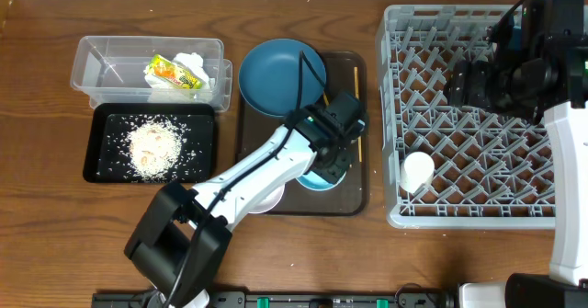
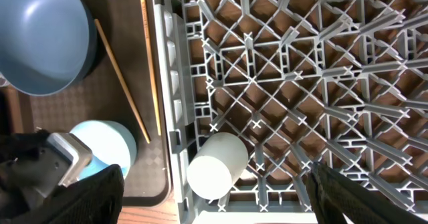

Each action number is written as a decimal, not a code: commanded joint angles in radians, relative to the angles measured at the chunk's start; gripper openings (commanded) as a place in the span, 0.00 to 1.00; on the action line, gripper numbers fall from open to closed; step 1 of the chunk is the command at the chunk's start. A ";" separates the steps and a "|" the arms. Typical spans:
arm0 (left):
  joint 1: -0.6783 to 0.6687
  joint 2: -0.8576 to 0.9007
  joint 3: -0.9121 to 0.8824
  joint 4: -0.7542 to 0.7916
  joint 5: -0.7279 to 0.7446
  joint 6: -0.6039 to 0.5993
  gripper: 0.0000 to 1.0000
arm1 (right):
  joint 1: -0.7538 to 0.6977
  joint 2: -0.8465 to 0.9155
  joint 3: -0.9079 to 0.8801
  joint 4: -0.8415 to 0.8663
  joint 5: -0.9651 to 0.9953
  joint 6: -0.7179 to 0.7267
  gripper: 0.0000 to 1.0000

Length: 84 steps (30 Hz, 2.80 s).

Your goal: Sort waste into correct bins and load items into the dishwasher rack

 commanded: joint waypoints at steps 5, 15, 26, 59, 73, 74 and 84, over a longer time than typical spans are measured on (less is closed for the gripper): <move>0.060 -0.068 0.057 -0.032 -0.023 -0.076 0.38 | -0.001 0.002 0.011 -0.004 0.010 -0.015 0.86; 0.174 -0.233 0.057 -0.066 -0.023 -0.126 0.53 | 0.042 0.008 0.008 0.021 -0.055 -0.015 0.85; 0.439 -0.306 0.056 -0.145 0.011 -0.158 0.62 | 0.344 0.117 -0.072 0.203 -0.062 0.024 0.80; 0.748 -0.303 0.053 -0.217 0.064 -0.158 0.88 | 0.544 0.647 -0.103 0.737 0.144 0.468 0.37; 0.748 -0.303 0.053 -0.217 0.064 -0.158 0.89 | 0.517 0.636 -0.098 0.745 0.166 0.449 0.01; 0.748 -0.303 0.053 -0.217 0.064 -0.158 0.90 | 0.512 0.628 -0.094 0.744 0.166 0.449 0.01; 0.748 -0.303 0.053 -0.217 0.064 -0.158 0.90 | 0.401 0.317 -0.025 0.693 0.251 0.322 0.01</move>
